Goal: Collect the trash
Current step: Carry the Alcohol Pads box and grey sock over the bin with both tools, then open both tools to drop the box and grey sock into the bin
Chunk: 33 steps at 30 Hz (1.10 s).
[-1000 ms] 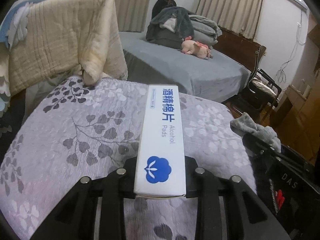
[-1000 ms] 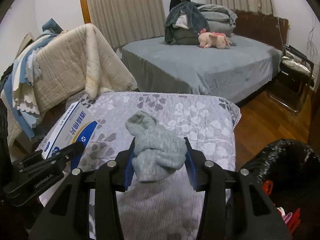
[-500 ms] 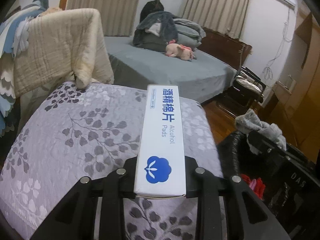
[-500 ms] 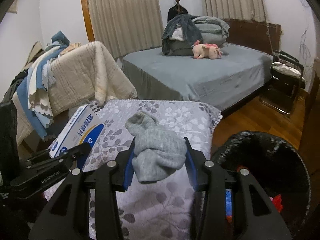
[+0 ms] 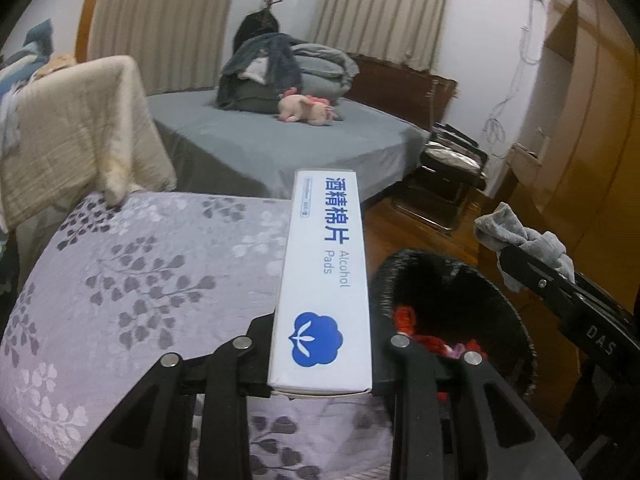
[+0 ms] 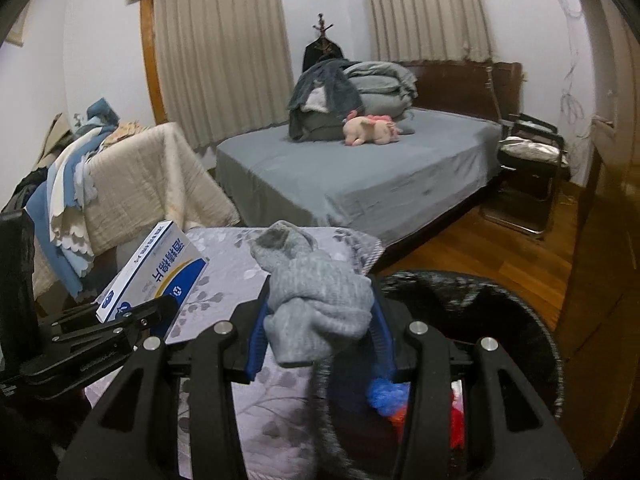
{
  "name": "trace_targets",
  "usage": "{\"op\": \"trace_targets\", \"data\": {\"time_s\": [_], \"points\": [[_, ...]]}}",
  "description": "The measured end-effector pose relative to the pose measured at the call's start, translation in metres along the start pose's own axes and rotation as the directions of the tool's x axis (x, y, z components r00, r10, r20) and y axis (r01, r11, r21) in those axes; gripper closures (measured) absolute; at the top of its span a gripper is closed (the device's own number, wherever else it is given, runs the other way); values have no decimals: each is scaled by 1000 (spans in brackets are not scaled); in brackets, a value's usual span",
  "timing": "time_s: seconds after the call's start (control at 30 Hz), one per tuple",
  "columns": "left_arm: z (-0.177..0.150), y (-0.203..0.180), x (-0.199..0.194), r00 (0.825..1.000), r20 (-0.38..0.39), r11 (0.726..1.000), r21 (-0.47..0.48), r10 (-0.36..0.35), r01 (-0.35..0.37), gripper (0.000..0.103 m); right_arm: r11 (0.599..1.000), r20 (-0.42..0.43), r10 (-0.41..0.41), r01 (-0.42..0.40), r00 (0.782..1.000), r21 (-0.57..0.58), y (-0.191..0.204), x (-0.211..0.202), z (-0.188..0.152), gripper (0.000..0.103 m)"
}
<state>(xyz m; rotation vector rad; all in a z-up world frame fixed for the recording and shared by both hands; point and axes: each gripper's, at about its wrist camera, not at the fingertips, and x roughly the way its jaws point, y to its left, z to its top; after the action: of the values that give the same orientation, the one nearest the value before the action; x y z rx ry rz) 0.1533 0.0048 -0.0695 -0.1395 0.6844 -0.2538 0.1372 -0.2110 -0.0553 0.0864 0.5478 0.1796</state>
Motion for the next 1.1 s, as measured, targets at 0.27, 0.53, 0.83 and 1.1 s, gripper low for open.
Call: {"op": "trace_targets", "data": {"time_s": [0.27,0.53,0.83,1.1], "points": [[5,-49,7,998,3,996,67,-61,61,73,997,32,-72,71,997,43,-36,-23,-3,61],[8,-88,22,994,-4,986,120,-113,113,73,987,37,-138,135,990,82,-73,-35,-10,60],[4,-130,58,983,-57,968,175,-172,179,73,970,11,-212,209,977,123,-109,-30,-22,60],[1,-154,94,976,-102,956,204,-192,210,73,959,-35,-251,254,967,124,-134,-8,-31,59]]}}
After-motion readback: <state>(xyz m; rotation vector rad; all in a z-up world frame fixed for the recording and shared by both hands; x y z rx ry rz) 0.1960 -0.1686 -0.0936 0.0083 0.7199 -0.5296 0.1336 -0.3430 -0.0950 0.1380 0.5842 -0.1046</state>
